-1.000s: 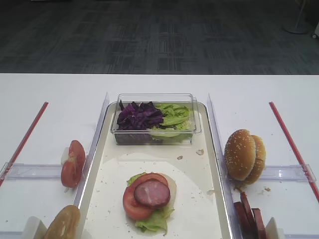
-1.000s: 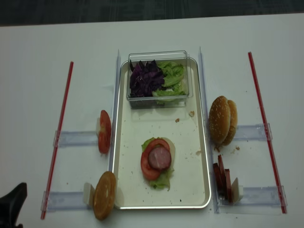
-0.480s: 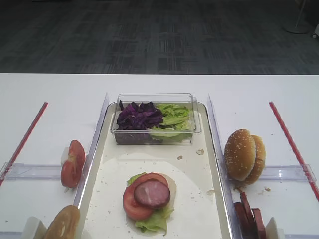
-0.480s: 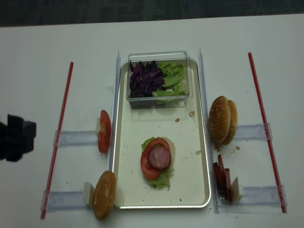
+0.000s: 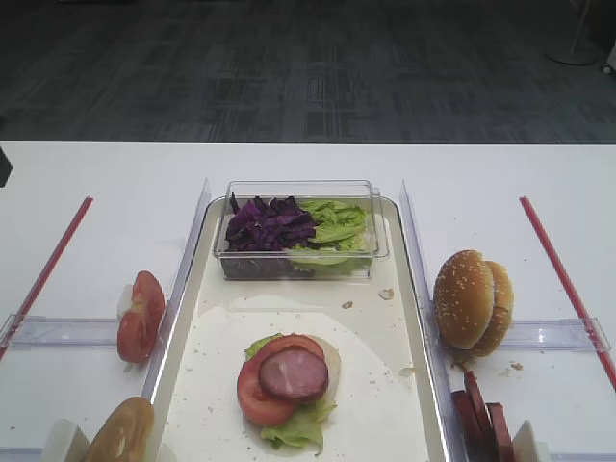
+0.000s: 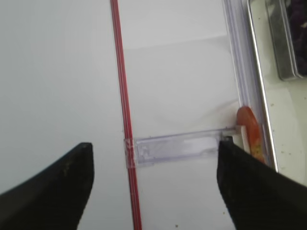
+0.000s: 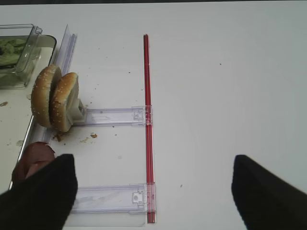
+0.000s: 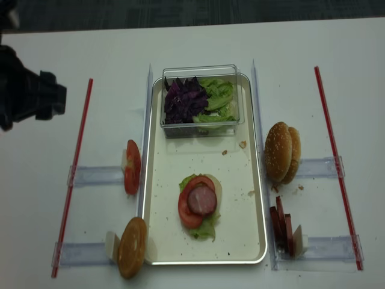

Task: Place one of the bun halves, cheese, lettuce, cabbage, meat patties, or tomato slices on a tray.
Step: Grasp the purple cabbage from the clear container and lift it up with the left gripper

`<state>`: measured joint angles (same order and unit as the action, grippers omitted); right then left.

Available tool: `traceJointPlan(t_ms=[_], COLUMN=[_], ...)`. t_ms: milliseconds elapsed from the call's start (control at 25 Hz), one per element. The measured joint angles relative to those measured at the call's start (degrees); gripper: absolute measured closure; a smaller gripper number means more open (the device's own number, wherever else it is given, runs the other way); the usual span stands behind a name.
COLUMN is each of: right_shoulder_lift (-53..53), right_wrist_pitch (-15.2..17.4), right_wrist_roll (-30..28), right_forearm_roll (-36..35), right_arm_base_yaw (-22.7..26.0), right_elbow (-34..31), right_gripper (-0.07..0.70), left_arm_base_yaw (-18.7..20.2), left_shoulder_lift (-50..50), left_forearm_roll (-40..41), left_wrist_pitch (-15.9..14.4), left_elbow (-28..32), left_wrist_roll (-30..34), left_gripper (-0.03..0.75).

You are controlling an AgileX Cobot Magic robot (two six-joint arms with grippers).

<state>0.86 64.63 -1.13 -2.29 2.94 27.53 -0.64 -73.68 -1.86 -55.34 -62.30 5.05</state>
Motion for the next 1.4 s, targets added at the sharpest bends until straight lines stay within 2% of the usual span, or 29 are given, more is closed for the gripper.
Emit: traceJointPlan(t_ms=[320,640,1040,1400], right_shoulder_lift=[0.0,0.0,0.0,0.0], right_wrist_pitch=[0.0,0.0,0.0,0.0], right_wrist_roll=[0.0,0.0,0.0,0.0], right_forearm_roll=[0.0,0.0,0.0,0.0], right_arm_base_yaw=[0.0,0.0,0.0,0.0], right_elbow=[0.0,0.0,0.0,0.0], right_gripper=[-0.034,-0.034,-0.034,-0.034], left_arm_base_yaw=[0.0,0.2,1.6,1.7], left_shoulder_lift=[-17.2,-30.9,-40.6,-41.3], left_forearm_roll=[0.0,-1.9,-2.8,-2.8], left_wrist_pitch=[0.3,-3.6,-4.3,-5.1], left_elbow=[-13.9,-25.6,-27.6,-28.0], left_wrist_roll=[0.4,0.5,1.6,2.2], left_gripper=[0.223,0.223,0.223,0.223])
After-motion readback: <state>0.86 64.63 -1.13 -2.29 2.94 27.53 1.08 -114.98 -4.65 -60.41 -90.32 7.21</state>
